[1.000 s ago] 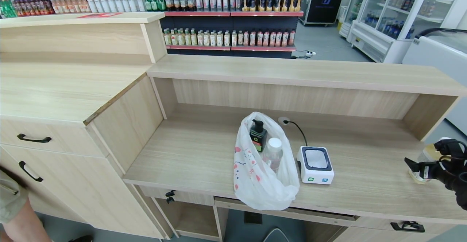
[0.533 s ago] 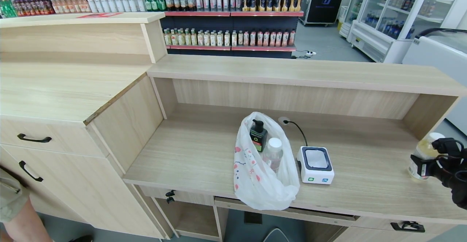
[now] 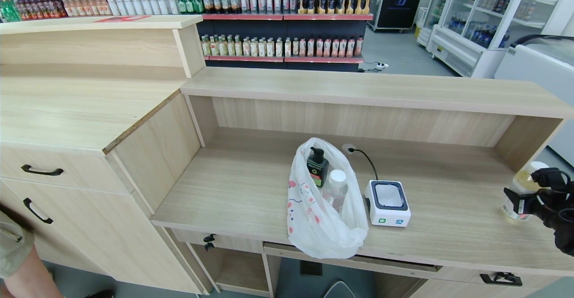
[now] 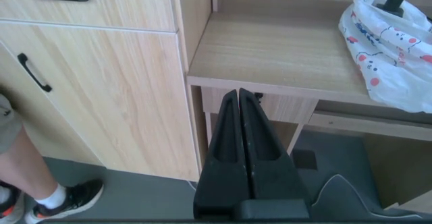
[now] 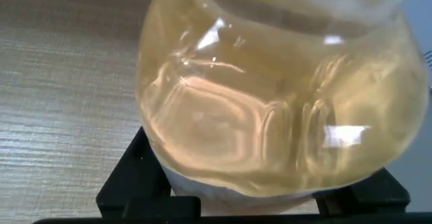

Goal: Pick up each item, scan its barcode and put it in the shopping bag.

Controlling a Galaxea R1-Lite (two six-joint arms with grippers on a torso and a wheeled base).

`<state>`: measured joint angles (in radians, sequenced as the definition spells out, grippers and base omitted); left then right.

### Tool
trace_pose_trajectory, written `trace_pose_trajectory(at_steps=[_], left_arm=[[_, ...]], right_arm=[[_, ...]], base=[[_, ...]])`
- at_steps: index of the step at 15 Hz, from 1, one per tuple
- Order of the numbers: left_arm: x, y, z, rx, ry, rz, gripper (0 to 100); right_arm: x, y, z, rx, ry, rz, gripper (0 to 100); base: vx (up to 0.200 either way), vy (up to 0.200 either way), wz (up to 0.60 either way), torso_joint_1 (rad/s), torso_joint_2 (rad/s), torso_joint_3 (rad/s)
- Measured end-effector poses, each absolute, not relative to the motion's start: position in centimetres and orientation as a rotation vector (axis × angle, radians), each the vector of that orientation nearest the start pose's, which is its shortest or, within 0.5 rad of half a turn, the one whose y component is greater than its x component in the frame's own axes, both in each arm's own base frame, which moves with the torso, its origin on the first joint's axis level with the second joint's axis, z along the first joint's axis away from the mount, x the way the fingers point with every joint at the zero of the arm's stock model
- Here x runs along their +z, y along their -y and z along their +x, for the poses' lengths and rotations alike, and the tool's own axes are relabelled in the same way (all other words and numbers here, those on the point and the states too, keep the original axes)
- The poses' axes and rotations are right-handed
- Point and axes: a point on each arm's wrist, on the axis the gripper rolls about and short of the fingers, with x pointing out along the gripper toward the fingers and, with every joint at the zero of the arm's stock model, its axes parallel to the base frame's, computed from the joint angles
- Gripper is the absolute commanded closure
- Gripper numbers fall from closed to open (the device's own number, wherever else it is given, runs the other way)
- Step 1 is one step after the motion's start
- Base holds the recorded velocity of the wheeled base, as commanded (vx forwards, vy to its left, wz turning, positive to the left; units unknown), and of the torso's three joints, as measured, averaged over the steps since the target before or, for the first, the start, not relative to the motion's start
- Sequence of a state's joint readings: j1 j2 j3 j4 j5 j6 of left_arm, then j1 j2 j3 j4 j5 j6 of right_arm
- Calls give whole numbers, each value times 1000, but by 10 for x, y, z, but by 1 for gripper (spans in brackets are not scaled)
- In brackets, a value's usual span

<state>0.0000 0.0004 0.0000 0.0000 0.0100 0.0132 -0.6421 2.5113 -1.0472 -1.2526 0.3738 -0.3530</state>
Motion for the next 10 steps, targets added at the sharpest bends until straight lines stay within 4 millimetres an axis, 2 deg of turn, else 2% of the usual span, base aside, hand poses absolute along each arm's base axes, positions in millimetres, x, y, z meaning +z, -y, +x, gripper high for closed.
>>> trace_pose_trajectory(at_steps=[2, 4, 7, 10], left_arm=[[75, 0, -23, 10, 0, 14, 100], [75, 0, -23, 10, 0, 12, 100], [75, 0, -23, 10, 0, 13, 100], [75, 0, -23, 10, 0, 13, 100]], right_arm=[[-1, 251, 353, -226, -241, -175, 100], [20, 244, 353, -182, -246, -112, 100], [73, 221, 349, -51, -258, -32, 100], [140, 175, 340, 219, -158, 5, 100]], base=[[0, 0, 0, 0, 0, 0], [0, 0, 0, 0, 0, 0], [0, 0, 0, 0, 0, 0], [0, 0, 0, 0, 0, 0]])
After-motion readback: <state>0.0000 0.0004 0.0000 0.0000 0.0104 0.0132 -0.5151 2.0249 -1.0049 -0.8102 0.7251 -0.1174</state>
